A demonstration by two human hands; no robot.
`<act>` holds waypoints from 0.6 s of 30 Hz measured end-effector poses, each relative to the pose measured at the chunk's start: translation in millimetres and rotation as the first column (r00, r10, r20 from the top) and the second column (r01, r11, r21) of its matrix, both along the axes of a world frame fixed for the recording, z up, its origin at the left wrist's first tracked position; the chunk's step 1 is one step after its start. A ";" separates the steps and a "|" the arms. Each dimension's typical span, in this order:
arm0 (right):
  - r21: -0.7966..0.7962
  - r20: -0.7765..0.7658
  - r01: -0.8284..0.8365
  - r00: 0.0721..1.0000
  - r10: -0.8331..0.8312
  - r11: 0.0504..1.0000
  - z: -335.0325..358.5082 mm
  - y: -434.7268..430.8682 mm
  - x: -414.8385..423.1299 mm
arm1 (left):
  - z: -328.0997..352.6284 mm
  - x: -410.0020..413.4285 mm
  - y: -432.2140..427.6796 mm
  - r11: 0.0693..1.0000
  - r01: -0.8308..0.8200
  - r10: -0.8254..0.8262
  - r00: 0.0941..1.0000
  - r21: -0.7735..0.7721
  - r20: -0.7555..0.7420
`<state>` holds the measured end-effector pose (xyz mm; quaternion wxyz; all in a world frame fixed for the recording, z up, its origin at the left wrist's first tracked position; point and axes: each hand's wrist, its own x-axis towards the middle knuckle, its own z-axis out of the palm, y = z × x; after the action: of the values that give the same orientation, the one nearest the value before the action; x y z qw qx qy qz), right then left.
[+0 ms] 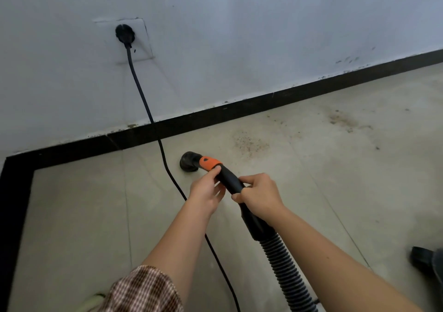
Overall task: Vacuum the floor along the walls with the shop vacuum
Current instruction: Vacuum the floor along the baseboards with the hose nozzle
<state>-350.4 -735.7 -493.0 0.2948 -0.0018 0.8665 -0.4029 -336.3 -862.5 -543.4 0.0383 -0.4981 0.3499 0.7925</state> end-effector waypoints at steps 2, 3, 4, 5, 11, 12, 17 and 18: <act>-0.015 0.011 0.000 1.000 0.000 1.000 -4.0 -4.9 -6.6 | -8.9 -4.2 -7.1 1.000 -0.019 0.019 1.000 0.000 -0.019; -0.023 0.020 0.001 1.000 0.000 1.000 -6.3 -7.8 -8.2 | -13.3 -5.4 -10.8 1.000 -0.024 0.024 0.999 0.001 -0.029; -0.032 0.029 0.007 1.000 -0.006 0.999 -8.3 -10.9 -8.5 | -16.9 -5.8 -14.7 1.000 -0.025 0.025 0.999 0.003 -0.036; -0.041 0.033 0.017 0.999 -0.015 0.999 -9.9 -14.1 -8.1 | -19.5 -6.2 -18.4 1.000 -0.025 0.025 0.999 0.004 -0.044; -0.074 0.022 0.073 0.997 -0.071 0.995 -14.1 -35.8 -9.0 | -26.4 -14.2 -35.6 0.999 -0.035 0.036 0.997 0.018 -0.067; -0.076 0.013 0.067 0.998 -0.066 0.995 -14.8 -39.0 -10.3 | -27.6 -16.0 -38.2 0.999 -0.037 0.038 0.997 0.023 -0.074; -0.082 -0.030 0.084 0.996 -0.087 0.993 -18.8 -43.6 -15.4 | -30.5 -26.9 -43.1 0.998 -0.035 0.040 0.994 0.047 -0.099; -0.084 -0.034 0.092 0.995 -0.095 0.992 -18.7 -42.3 -15.9 | -29.7 -29.4 -41.0 0.998 -0.030 0.035 0.994 0.050 -0.101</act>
<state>-366.3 -778.0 -511.7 0.2585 0.0191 0.8538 -0.4514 -365.6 -903.6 -573.1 0.0197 -0.4614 0.3239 0.8257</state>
